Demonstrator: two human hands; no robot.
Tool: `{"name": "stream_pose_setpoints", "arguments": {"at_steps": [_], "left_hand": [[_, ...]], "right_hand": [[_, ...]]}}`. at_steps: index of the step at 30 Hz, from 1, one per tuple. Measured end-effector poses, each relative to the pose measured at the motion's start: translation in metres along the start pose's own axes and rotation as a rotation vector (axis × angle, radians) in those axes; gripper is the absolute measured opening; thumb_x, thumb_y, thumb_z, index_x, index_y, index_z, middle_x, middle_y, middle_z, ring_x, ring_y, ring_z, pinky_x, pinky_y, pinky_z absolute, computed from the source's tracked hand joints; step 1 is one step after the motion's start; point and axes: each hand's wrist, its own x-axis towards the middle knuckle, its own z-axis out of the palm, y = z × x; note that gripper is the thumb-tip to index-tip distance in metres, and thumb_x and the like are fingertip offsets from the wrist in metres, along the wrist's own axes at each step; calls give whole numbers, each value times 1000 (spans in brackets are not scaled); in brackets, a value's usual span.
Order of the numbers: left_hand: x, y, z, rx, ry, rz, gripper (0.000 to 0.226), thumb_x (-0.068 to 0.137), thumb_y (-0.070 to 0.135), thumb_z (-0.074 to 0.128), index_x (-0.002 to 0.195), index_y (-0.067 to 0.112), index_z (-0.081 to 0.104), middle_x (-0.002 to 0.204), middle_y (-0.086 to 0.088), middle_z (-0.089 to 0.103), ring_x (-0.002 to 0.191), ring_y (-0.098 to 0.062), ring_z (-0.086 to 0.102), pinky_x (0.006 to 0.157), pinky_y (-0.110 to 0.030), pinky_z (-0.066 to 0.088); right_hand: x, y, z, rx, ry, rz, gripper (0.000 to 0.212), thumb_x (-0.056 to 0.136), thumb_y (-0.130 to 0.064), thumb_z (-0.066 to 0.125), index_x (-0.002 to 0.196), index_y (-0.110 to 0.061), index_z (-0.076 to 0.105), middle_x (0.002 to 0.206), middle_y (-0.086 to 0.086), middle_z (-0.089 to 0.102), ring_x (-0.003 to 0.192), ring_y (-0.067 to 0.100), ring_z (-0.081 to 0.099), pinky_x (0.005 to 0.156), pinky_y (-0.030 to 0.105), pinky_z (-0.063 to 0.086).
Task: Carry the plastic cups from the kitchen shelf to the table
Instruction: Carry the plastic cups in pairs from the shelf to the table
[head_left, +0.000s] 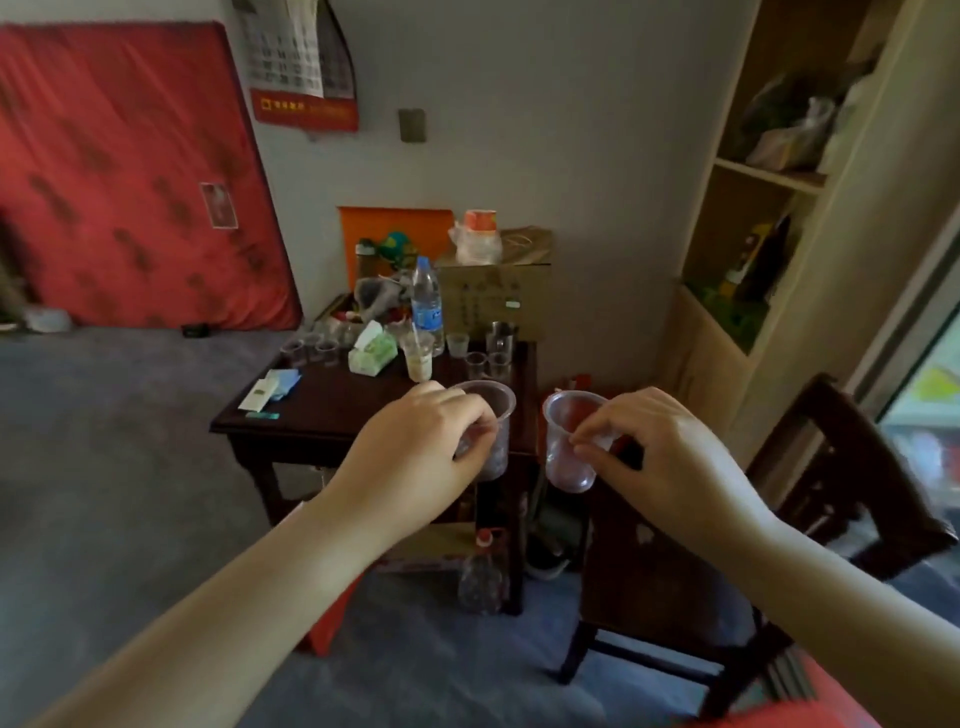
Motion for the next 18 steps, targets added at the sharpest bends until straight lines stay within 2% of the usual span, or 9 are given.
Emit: {"name": "stream_pose_setpoints", "arguments": {"at_steps": [4, 10, 13, 16, 18], "left_hand": [[55, -44, 33, -29, -13, -48, 2, 83, 20, 61, 81, 20, 62, 75, 9, 60, 80, -10, 53, 61, -28, 46], [96, -113, 70, -41, -48, -128, 3, 84, 19, 61, 83, 18, 64, 77, 9, 61, 83, -9, 53, 65, -30, 48], [116, -148, 84, -31, -69, -147, 3, 84, 20, 61, 83, 19, 63, 77, 10, 62, 82, -8, 53, 66, -29, 48], [139, -184, 104, -43, -83, -156, 3, 83, 20, 61, 84, 19, 64, 78, 9, 62, 83, -8, 52, 65, -23, 46], [156, -208, 124, -56, -106, -148, 4, 84, 21, 61, 85, 19, 64, 78, 10, 62, 84, -6, 51, 64, -14, 41]], "right_hand": [[63, 51, 30, 25, -31, 11, 9, 81, -28, 67, 90, -26, 69, 87, -12, 65, 92, 7, 54, 77, 25, 47], [134, 100, 80, 83, -76, -6, 10, 81, -25, 67, 91, -27, 68, 86, -18, 61, 90, -1, 49, 76, 10, 39], [168, 116, 105, 90, -117, -17, 12, 82, -25, 67, 94, -28, 68, 86, -22, 57, 90, -3, 49, 75, 10, 38], [198, 134, 132, 93, -136, -15, 14, 82, -25, 65, 96, -26, 69, 87, -22, 57, 89, -5, 47, 76, 9, 36], [215, 148, 153, 98, -142, 7, 13, 83, -25, 65, 95, -25, 69, 86, -21, 58, 89, -6, 47, 76, 7, 35]]}}
